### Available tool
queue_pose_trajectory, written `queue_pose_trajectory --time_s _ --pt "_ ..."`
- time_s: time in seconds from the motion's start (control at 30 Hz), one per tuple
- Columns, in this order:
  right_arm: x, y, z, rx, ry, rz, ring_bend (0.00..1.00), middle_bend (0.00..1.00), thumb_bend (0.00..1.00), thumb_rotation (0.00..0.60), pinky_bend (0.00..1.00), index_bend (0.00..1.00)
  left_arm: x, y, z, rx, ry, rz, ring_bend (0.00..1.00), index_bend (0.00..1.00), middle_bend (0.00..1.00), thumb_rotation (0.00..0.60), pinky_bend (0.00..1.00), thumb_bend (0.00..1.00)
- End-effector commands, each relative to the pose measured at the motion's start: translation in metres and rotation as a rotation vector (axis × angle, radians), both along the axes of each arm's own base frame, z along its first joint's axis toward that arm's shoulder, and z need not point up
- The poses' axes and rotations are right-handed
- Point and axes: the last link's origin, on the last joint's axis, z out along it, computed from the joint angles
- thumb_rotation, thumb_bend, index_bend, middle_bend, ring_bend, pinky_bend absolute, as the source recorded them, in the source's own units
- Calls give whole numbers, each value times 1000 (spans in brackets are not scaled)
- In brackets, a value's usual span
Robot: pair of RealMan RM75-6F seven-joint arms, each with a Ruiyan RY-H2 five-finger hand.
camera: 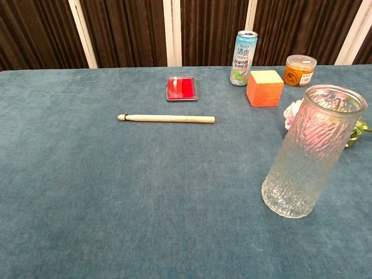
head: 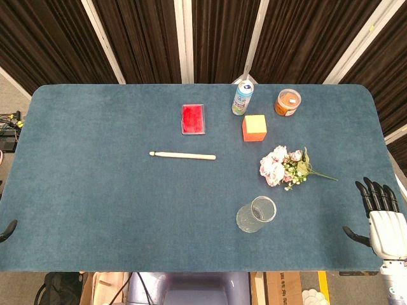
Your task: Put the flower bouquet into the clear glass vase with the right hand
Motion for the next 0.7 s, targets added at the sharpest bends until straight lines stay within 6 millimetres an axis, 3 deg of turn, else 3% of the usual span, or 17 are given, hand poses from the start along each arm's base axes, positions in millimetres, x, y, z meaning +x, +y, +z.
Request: queue_pose_trajectory --time_s 0.03,0.7 --pt "0 0 1 -1 0 -2 38 43 103 600 0 68 1 1 -1 -5 6 -1 0 119 0 600 101 345" --pt "1 2 -4 61 -20 -22 38 43 103 600 0 68 4 10 -9 -4 23 -16 0 118 0 600 111 345"
